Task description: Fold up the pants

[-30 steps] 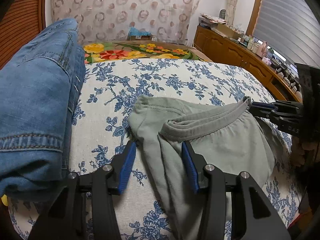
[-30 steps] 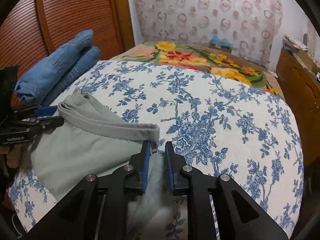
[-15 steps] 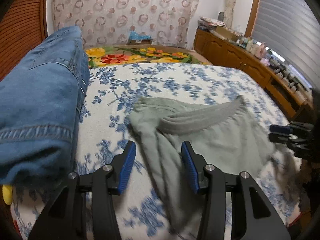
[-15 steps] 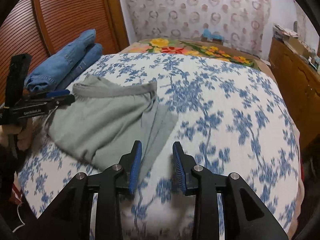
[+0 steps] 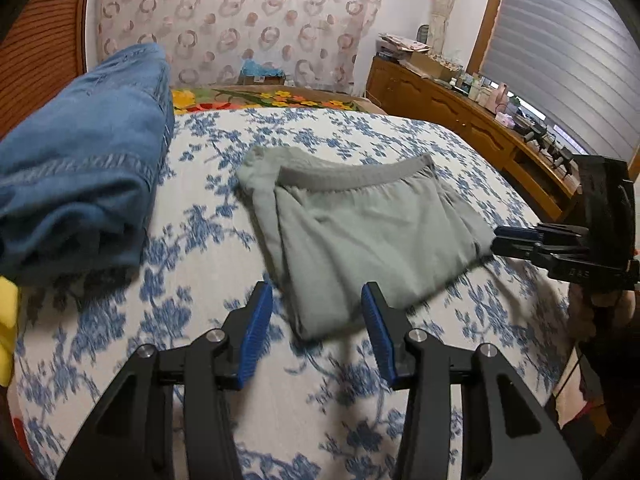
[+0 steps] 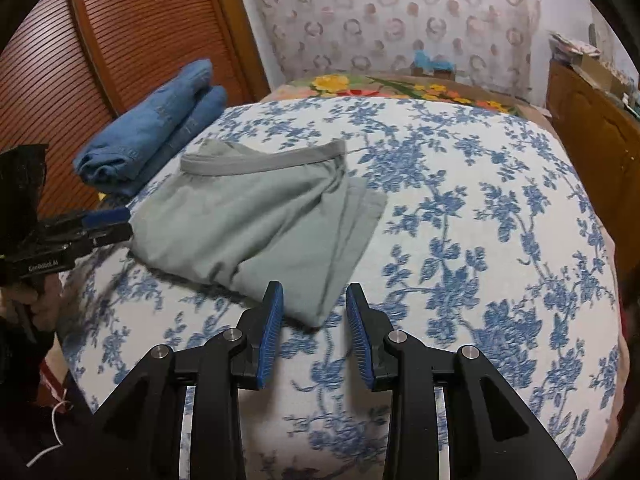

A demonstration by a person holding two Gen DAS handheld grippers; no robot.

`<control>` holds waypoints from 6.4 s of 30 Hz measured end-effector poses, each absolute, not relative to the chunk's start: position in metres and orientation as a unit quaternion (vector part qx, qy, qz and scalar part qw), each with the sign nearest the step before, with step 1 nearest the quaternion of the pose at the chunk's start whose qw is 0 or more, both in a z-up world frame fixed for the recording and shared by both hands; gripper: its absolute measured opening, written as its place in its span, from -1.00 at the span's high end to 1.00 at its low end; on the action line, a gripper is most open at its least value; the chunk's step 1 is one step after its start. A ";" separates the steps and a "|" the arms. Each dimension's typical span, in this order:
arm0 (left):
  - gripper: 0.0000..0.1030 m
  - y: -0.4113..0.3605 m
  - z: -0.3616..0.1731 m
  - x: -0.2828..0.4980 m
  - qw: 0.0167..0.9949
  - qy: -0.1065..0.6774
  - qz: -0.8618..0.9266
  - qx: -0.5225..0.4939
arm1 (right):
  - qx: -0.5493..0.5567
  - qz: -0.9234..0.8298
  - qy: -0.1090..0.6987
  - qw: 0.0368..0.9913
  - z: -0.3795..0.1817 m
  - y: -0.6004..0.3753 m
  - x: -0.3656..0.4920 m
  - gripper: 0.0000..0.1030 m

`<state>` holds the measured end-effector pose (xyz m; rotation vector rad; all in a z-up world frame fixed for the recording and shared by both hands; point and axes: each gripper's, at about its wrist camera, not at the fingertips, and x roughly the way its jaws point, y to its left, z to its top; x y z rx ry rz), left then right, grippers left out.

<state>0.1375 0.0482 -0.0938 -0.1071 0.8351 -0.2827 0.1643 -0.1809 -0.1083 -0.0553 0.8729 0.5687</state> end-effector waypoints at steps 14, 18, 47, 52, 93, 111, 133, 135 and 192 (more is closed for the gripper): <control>0.82 0.031 -0.105 0.137 0.900 0.415 -0.129 -0.026 | -0.045 0.265 0.410 0.872 -0.118 -0.171 0.165 0.85; 0.87 0.034 -0.098 0.133 0.907 0.400 -0.126 -0.027 | -0.044 0.249 0.387 0.887 -0.109 -0.177 0.157 0.91; 0.82 0.005 -0.099 0.035 0.897 0.410 -0.163 -0.013 | -0.037 0.247 0.406 0.879 -0.109 -0.215 0.044 0.86; 0.48 0.005 -0.091 0.034 0.905 0.394 -0.162 -0.008 | -0.035 0.244 0.412 0.877 -0.116 -0.220 0.040 0.80; 0.06 0.007 -0.109 0.134 0.906 0.405 -0.123 0.005 | -0.052 0.205 0.399 0.892 -0.115 -0.179 0.154 0.02; 0.05 0.008 -0.109 0.133 0.908 0.401 -0.123 0.005 | -0.059 0.177 0.407 0.894 -0.119 -0.179 0.155 -0.34; 0.05 0.008 -0.109 0.133 0.908 0.401 -0.123 0.005 | -0.074 0.194 0.421 0.883 -0.120 -0.180 0.121 -0.20; 0.04 0.008 -0.109 0.133 0.908 0.401 -0.123 0.005 | -0.072 0.197 0.416 0.885 -0.121 -0.178 0.120 -0.15; 0.67 0.020 -0.103 0.159 0.881 0.432 -0.182 -0.068 | -0.041 0.229 0.382 0.894 -0.123 -0.181 0.107 0.58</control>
